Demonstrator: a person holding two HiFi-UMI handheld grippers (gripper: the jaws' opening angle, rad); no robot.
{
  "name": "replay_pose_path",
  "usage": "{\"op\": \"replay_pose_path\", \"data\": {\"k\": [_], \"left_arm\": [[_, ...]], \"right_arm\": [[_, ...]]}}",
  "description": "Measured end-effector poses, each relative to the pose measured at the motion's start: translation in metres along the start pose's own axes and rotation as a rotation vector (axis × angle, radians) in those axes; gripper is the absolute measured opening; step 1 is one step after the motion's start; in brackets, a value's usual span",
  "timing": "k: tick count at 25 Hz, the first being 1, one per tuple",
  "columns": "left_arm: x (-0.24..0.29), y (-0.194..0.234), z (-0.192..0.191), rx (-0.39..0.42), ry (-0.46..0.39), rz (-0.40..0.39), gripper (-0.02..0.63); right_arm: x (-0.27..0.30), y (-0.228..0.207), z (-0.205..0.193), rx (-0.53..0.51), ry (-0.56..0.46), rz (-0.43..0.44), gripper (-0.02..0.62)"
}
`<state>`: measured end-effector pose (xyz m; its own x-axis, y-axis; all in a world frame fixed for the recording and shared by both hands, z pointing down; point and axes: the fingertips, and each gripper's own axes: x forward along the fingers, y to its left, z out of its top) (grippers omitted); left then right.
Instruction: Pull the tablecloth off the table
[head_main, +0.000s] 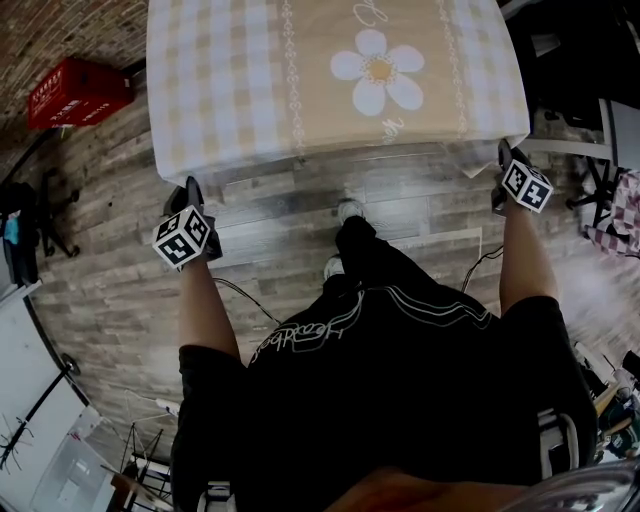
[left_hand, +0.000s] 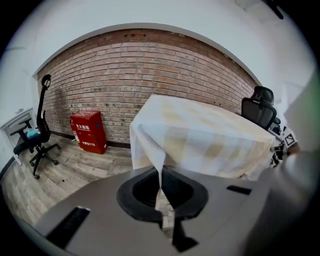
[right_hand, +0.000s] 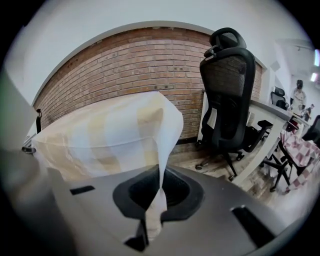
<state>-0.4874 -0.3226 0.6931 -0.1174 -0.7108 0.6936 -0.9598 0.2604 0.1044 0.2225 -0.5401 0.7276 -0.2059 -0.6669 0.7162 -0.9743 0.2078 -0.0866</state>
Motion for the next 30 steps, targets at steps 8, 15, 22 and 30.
{"op": "replay_pose_path", "data": {"k": [8,15,22,30], "left_arm": [[-0.03,-0.001,0.014,-0.022,-0.054,0.0,0.005],[-0.057,-0.001,0.036,-0.053,-0.121,-0.017,0.005],[-0.078,-0.011,0.059,-0.071,-0.163,-0.037,0.005],[-0.108,-0.038,0.086,-0.078,-0.219,-0.074,0.005]], "right_arm": [[-0.032,0.007,0.021,0.051,-0.095,0.018,-0.002],[-0.057,0.009,0.036,0.044,-0.13,0.016,-0.002],[-0.078,0.009,0.042,0.084,-0.151,0.012,-0.002],[-0.112,0.018,0.061,0.151,-0.207,0.022,-0.002]]}}
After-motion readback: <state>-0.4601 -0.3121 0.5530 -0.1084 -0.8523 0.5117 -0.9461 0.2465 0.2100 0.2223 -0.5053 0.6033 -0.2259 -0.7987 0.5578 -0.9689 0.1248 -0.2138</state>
